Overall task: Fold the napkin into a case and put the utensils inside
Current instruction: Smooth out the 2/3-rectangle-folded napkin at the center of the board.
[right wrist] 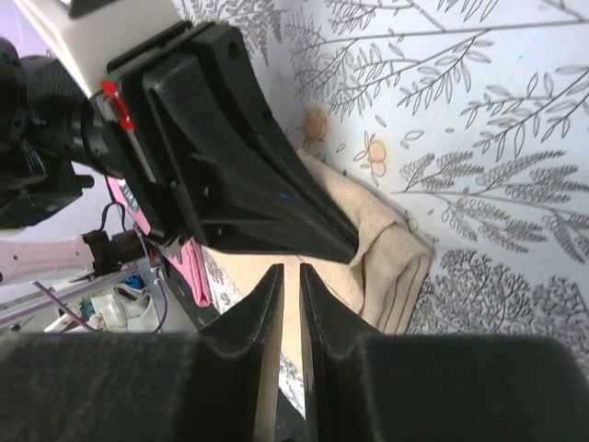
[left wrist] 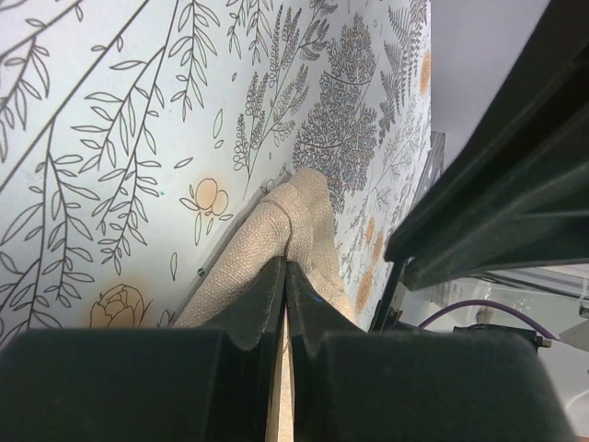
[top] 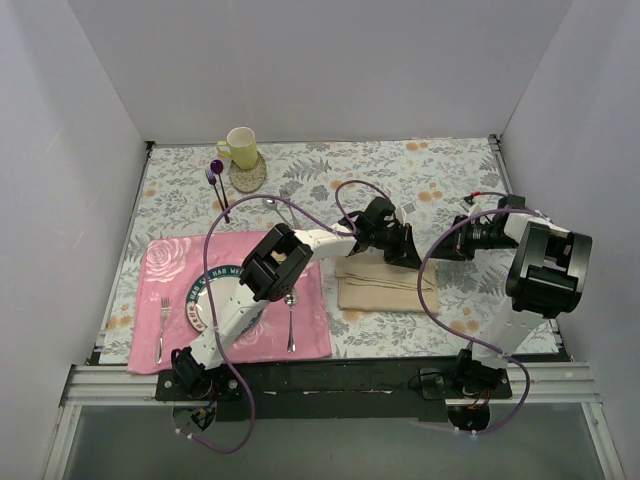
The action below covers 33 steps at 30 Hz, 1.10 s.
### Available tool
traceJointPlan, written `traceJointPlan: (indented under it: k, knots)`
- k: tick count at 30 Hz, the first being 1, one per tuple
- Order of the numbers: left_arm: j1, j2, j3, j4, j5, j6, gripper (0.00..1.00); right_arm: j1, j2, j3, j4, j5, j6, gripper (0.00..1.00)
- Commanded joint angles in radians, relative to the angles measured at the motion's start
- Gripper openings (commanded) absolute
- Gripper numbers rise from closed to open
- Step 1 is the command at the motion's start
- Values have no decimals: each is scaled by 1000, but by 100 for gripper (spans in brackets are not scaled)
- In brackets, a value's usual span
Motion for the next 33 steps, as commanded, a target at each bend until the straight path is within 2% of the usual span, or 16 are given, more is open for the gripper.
traceJointPlan:
  k: [1,10,12,13,17,20,27,33]
  knots:
    - [-3,16,-30,-173,-96,70,0,11,45,-10,120,11,96,19]
    - [17,8,-48,-160,-82,73,0,7,143,-53,163,228,93,16]
    - [23,-6,-51,-137,-63,84,4,2,157,-47,154,275,95,15]
    - [25,-18,-59,-126,-44,89,11,1,169,-44,149,286,93,15]
    - [40,-153,-184,123,33,84,23,-1,172,-31,135,308,66,14]
    - [51,-259,-249,165,58,122,25,-1,171,-33,134,306,46,14]
    - [68,-294,-293,11,33,187,22,4,155,-12,106,237,-8,16]
    - [68,-232,-297,-35,16,173,19,10,99,64,-12,174,-48,31]
